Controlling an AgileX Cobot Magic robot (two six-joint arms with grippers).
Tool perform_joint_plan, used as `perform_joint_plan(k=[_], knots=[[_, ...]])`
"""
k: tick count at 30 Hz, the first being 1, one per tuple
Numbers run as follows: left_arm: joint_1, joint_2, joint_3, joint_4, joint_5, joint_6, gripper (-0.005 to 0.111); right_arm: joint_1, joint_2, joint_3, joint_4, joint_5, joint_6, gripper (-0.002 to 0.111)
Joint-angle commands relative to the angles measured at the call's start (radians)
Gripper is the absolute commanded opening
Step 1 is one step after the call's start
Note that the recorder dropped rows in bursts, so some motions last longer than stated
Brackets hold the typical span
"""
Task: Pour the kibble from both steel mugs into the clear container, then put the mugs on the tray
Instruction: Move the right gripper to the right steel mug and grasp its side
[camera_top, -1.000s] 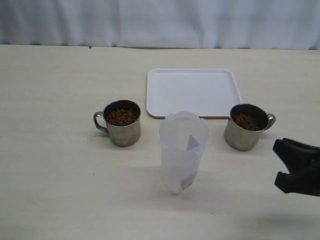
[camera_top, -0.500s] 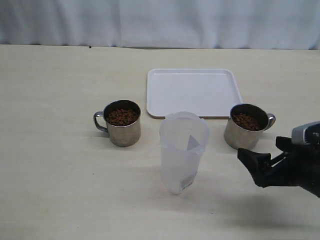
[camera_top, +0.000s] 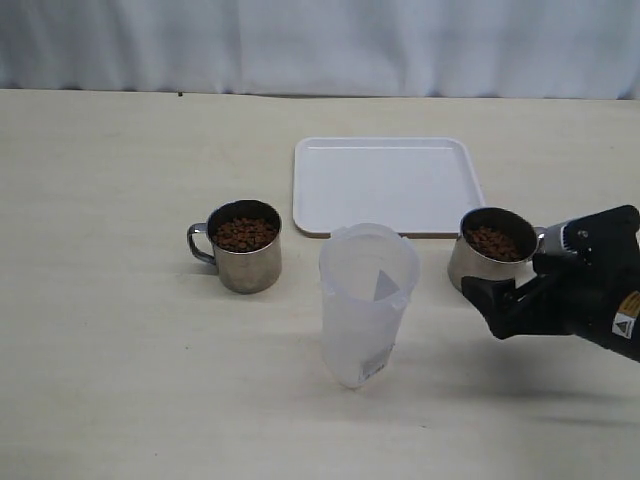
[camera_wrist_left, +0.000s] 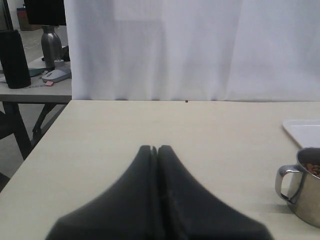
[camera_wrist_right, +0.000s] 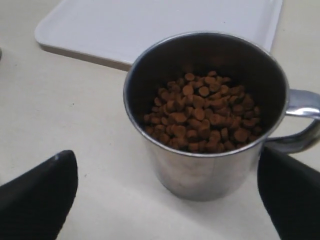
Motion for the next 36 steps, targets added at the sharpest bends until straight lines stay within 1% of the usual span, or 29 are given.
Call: perform_joint_plan(k=[1,6,13,20,26,29,33,36], knots=[[0.001,-0.002,0.002,0.000,-0.011,-0.002,0.000,-0.005,0.072,-0.047,0.000,0.004,-0.064,0.080],[0.001,-0.002,0.002,0.000,-0.011,-0.002,0.000,-0.005,0.146,-0.089,0.025,-0.005,-0.102,0.080],[0.001,-0.002,0.002,0.000,-0.011,-0.002,0.000,-0.005,0.201,-0.123,0.027,-0.067,-0.142,0.080],[0.001,-0.002,0.002,0.000,-0.011,-0.002,0.000,-0.005,0.247,-0.125,0.031,-0.167,-0.218,0.080],[0.001,-0.002,0.002,0.000,-0.011,-0.002,0.000,-0.005,0.253,-0.134,0.036,-0.186,-0.246,0.080],[0.001,-0.002,0.002,0.000,-0.011,-0.002,0.000,-0.005,0.282,-0.134,0.075,-0.197,-0.280,0.080],[0.001,-0.002,0.002,0.000,-0.011,-0.002,0.000,-0.005,0.305,-0.134,0.087,-0.269,-0.297,0.080],[0.001,-0.002,0.002,0.000,-0.011,-0.002,0.000,-0.005,0.305,-0.136,0.087,-0.268,-0.295,0.080]])
